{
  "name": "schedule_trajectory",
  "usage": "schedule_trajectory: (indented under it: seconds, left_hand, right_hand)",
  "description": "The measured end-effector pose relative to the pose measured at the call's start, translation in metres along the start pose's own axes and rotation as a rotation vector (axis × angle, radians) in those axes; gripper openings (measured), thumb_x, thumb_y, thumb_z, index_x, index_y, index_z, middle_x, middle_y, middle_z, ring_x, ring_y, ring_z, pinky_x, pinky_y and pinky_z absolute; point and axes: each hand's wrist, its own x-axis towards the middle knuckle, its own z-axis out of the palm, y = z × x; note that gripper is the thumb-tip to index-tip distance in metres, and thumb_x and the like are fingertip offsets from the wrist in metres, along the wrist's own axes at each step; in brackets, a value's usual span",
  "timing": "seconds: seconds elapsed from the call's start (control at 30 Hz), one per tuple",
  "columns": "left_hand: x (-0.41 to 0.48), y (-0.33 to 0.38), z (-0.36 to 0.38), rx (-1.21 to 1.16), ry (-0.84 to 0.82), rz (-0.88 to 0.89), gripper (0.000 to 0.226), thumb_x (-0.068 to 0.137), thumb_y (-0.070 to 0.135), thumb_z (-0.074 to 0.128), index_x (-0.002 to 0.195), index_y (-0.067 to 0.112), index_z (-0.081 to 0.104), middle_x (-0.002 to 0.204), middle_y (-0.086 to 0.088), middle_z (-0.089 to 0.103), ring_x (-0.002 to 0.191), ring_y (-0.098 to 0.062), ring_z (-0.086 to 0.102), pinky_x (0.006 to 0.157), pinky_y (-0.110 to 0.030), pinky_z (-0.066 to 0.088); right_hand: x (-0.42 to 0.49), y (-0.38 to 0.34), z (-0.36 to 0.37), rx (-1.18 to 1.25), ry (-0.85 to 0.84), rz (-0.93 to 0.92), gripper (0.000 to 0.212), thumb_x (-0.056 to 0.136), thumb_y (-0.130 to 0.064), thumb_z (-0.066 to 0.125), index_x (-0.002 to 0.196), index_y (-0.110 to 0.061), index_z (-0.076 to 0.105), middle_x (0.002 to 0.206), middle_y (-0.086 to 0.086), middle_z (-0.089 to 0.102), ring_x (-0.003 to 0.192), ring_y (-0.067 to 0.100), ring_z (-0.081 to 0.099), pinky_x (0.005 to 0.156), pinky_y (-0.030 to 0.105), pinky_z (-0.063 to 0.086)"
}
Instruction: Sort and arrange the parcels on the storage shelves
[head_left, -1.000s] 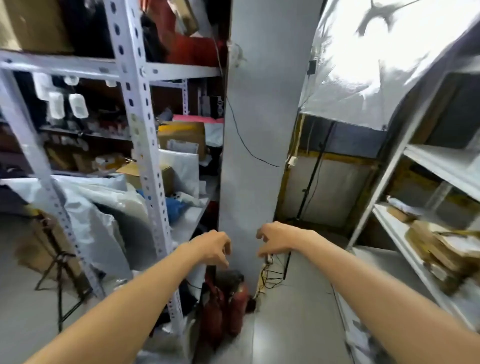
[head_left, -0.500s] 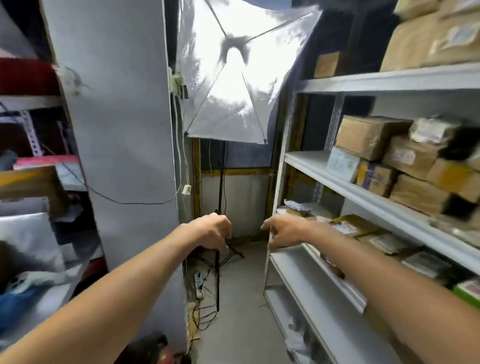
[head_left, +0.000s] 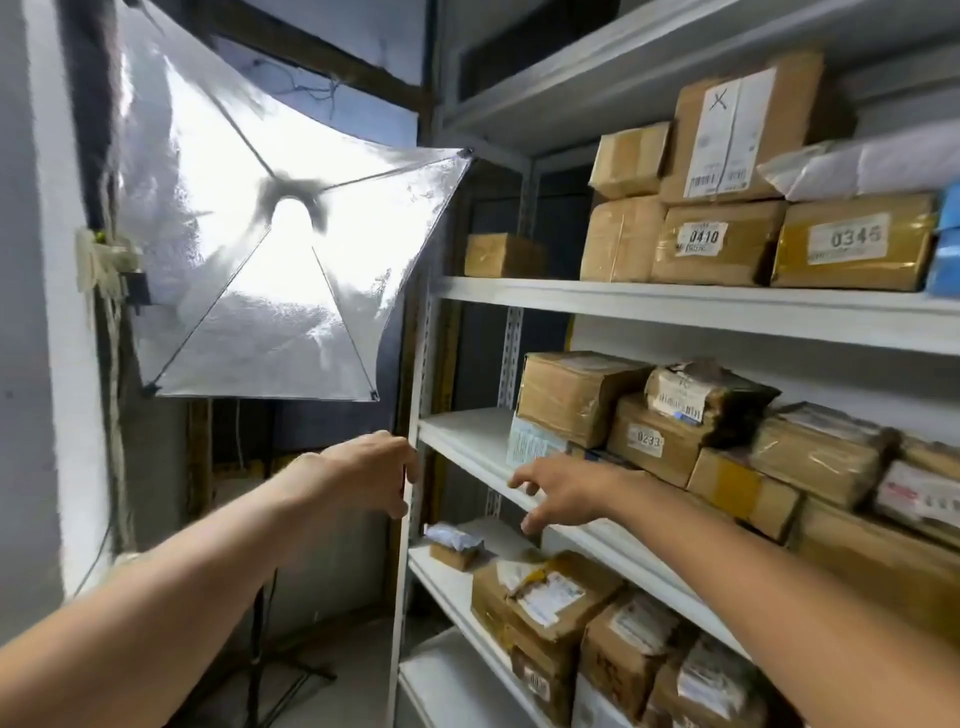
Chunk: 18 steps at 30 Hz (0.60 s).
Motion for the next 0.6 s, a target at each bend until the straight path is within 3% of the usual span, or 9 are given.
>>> schedule_trajectory:
  seconds: [0.13,0.23,0.47,0.6]
  left_hand:
    - [0.062,0.003,-0.05,-0.002,0.12,0.158,0.038,0.079,0.028,0.074,0.115,0.024,0.063,0.099,0.008,0.06,0.091,-0.011,0.057,0.067,-0.019,0.044]
    - [0.105,-0.001,-0.077,-0.019,0.173,0.23,0.039,0.08,0.029,0.075,0.116,0.023,0.063,0.1,0.006,0.062,0.089,-0.013,0.061,0.064,-0.02,0.048]
    - [0.191,-0.013,-0.129,-0.074,0.292,0.387,0.04,0.08,0.033,0.076,0.116,0.022,0.063,0.105,0.005,0.066,0.086,-0.011,0.06,0.057,-0.015,0.04]
    - [0.23,-0.003,-0.147,-0.137,0.339,0.44,0.039,0.077,0.031,0.078,0.113,0.024,0.065,0.1,0.005,0.068,0.086,-0.013,0.062,0.067,-0.024,0.051]
  right_hand:
    - [0.019,0.016,-0.058,-0.011,0.117,0.106,0.066,0.086,-0.033,0.069,0.145,-0.025,0.039,0.141,0.001,0.05,0.126,0.02,0.049,0.104,0.037,0.042]
    - [0.03,0.019,-0.105,-0.034,0.213,0.166,0.065,0.085,-0.032,0.07,0.143,-0.021,0.042,0.137,0.002,0.053,0.122,0.02,0.051,0.103,0.037,0.042]
    - [0.046,0.033,-0.187,-0.07,0.399,0.333,0.064,0.084,-0.031,0.072,0.142,-0.02,0.044,0.131,0.004,0.055,0.115,0.021,0.054,0.102,0.038,0.044]
    - [0.044,0.049,-0.216,-0.055,0.495,0.403,0.066,0.083,-0.031,0.073,0.141,-0.017,0.045,0.133,0.005,0.055,0.118,0.021,0.054,0.105,0.038,0.042]
